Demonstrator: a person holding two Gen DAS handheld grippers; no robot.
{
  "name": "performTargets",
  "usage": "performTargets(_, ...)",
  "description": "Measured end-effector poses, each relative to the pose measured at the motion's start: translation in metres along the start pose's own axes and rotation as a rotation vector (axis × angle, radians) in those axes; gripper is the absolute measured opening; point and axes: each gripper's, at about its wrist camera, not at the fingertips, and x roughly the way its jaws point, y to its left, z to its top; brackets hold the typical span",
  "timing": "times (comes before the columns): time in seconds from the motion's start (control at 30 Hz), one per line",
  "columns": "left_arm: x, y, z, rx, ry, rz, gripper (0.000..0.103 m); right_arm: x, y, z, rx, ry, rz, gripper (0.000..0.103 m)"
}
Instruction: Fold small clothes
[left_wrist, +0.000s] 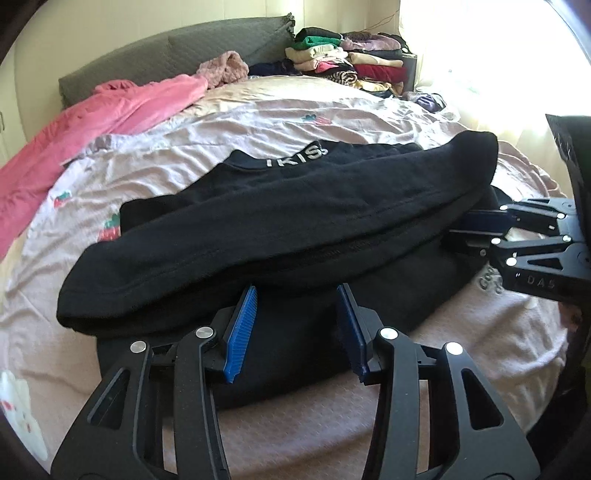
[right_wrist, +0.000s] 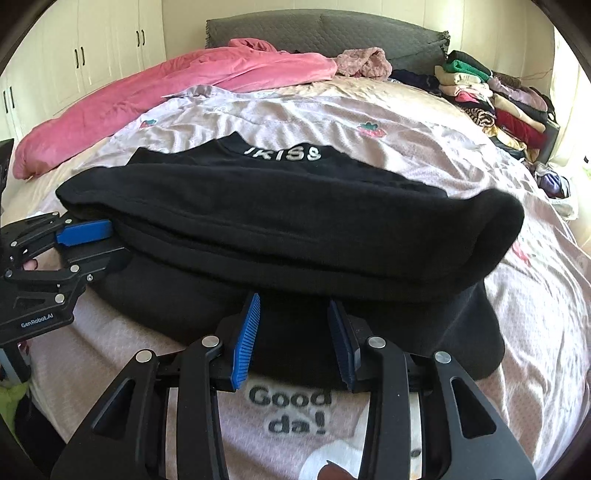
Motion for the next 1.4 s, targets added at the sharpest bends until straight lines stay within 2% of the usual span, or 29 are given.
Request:
performTargets(0.1, 0.005, 0.003, 0.006, -0.012, 0.006, -0.010, 0.036, 0.003, -0.002, 0.010, -0.016, -0.018, -0.006, 0.037)
performTargets(0.33, 0.019, 0.009, 0.029, 0.027, 0.000, 0.016, 0.040, 0.020, -0.011, 0.029, -0.009, -0.022, -0.013, 0.036)
performTargets(0.5, 0.031, 0.025, 0.043, -0.004, 0.010, 0.009, 0.045, 0.030, -0.021, 0.041, 0.015, -0.013, -0.006, 0.036)
performTargets(0.67, 0.035, 0.044, 0.054, -0.067, -0.012, 0.007, 0.051, 0.040, -0.035, 0.056, 0.054, -0.006, 0.003, 0.035)
performTargets(0.77, 0.033, 0.056, 0.056, -0.093, -0.036, 0.031, 0.053, 0.046, -0.046, 0.068, 0.098, -0.003, 0.016, 0.035)
performTargets(0.93, 0.029, 0.084, 0.054, -0.195, -0.048, 0.038, 0.056, 0.059, -0.065, 0.085, 0.152, -0.002, -0.012, 0.036)
performTargets(1.1, 0.020, 0.099, 0.052, -0.249, -0.069, 0.040, 0.058, 0.056, -0.085, 0.085, 0.183, -0.045, -0.056, 0.037)
performTargets(1.27, 0.014, 0.107, 0.049, -0.284, -0.083, 0.039, 0.060, 0.047, -0.109, 0.078, 0.266, -0.072, -0.064, 0.037)
performTargets(1.33, 0.013, 0.111, 0.047, -0.294, -0.087, 0.052, 0.060, 0.040, -0.118, 0.075, 0.289, -0.084, -0.069, 0.040)
performTargets(1.4, 0.012, 0.117, 0.045, -0.319, -0.085, 0.060, 0.061, 0.030, -0.126, 0.071, 0.303, -0.097, -0.097, 0.050)
